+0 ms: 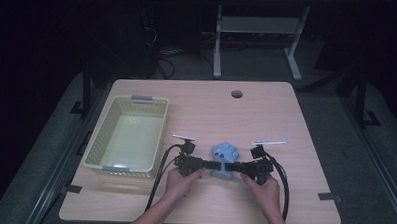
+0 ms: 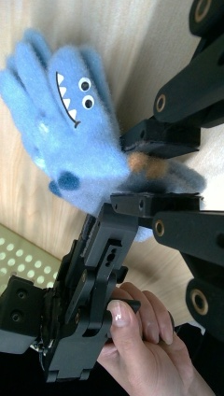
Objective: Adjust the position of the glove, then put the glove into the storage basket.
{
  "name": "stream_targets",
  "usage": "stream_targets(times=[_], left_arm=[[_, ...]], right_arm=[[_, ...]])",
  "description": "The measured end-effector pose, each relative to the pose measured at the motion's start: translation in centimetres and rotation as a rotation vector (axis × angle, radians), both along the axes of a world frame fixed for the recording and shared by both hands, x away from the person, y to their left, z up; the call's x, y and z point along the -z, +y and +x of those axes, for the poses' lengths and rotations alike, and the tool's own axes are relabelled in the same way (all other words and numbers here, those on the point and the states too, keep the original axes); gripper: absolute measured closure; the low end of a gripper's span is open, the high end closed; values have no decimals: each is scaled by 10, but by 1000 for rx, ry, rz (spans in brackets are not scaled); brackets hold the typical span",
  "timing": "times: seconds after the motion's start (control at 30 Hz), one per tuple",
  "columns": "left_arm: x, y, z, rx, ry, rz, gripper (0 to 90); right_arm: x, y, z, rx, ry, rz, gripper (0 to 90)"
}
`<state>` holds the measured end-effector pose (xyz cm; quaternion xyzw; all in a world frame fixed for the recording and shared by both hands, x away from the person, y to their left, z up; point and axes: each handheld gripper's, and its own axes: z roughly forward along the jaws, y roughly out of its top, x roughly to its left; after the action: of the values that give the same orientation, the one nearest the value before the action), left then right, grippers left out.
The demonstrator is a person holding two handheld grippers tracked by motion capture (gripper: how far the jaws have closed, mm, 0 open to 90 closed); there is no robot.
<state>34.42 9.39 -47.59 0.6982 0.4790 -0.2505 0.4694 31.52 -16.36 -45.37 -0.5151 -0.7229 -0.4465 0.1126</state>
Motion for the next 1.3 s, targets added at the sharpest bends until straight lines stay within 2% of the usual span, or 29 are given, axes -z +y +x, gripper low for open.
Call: stream_targets(times=[0.33, 0.77, 0.83, 1.13, 1.3], left_arm=[[-15, 5, -4, 15, -36, -6, 704], [-31, 13, -7, 10, -67, -5, 705], [-34, 14, -6, 3, -75, -15, 705], [-50, 29, -3, -2, -97, -19, 707], [-54, 40, 0, -7, -95, -34, 708]], right_arm=[[-15, 3, -4, -17, -27, -6, 730], [-30, 10, -2, -36, -39, 6, 730], [-32, 11, -2, -37, -47, 5, 730], [-48, 23, 6, -57, -66, 30, 730], [-54, 30, 9, -70, -70, 31, 730]])
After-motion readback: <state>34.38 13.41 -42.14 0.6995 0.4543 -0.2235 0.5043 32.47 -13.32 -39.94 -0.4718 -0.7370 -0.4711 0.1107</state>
